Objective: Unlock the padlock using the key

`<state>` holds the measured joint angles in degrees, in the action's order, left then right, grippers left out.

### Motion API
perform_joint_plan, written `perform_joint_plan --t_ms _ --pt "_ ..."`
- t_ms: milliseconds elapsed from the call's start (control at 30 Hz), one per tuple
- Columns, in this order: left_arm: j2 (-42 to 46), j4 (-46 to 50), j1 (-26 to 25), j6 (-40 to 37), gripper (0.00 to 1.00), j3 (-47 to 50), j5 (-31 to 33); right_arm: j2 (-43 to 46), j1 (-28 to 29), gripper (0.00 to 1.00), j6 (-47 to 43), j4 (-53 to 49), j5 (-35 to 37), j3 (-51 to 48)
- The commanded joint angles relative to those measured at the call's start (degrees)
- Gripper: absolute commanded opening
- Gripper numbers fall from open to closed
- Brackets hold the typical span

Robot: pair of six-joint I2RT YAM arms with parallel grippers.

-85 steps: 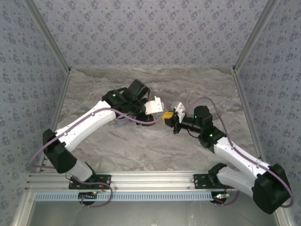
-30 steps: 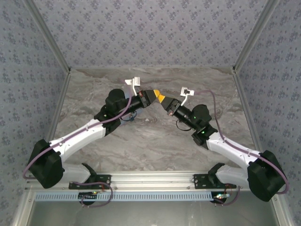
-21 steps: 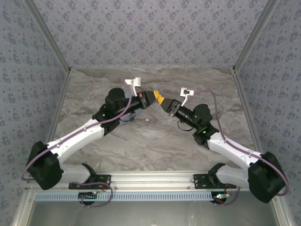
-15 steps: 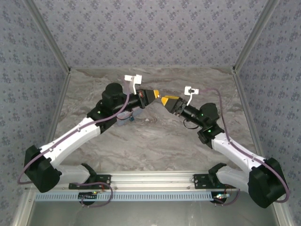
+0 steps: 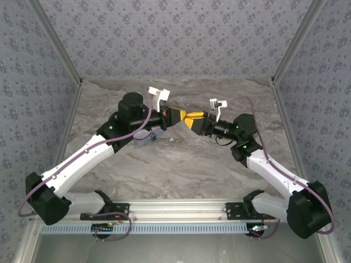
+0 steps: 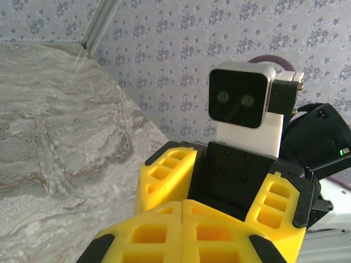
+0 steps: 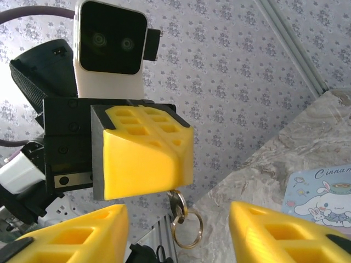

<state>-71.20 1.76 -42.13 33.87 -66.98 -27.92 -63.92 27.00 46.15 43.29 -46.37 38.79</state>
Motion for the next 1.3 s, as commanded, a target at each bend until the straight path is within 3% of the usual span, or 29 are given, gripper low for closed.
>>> perform_joint_plan --t_ms 0,300,600,667,767,1000,1100,1267 --pt "0.71 0.09 0.04 -1.17 0.00 -1.84 -1.91 -0.42 -0.24 0.48 -2.12 -1.81 -1.89 2.49" --pt "0.63 -0.11 0.04 -1.26 0.00 -1.55 -2.58 -1.03 -0.16 0.33 -2.01 -1.89 -1.18 3.23" --pt "0.57 0.47 0.04 -2.08 0.00 -1.83 -2.16 -0.73 -0.07 0.04 -2.46 -3.03 -0.99 2.99" --pt "0.63 1.24 0.20 -2.56 0.07 -2.11 -1.51 -0.43 -0.07 0.00 -3.15 -4.53 -0.59 2.85" --pt "0.81 2.22 0.76 -3.34 0.30 -2.74 -0.78 0.48 -0.05 0.00 -4.42 -7.32 0.85 2.21" --pt "0.62 7.85 5.27 -5.63 0.64 -4.93 2.79 4.34 -1.45 0.00 -7.15 -15.72 5.70 -1.10" --pt "-0.34 12.96 8.23 -8.13 0.72 -5.42 7.04 6.65 -1.95 0.00 -9.50 -21.98 8.34 -1.85" --pt "-5.61 21.15 13.58 -10.30 0.76 -6.74 11.87 9.87 -2.05 0.00 -12.75 -30.44 11.40 -2.34"
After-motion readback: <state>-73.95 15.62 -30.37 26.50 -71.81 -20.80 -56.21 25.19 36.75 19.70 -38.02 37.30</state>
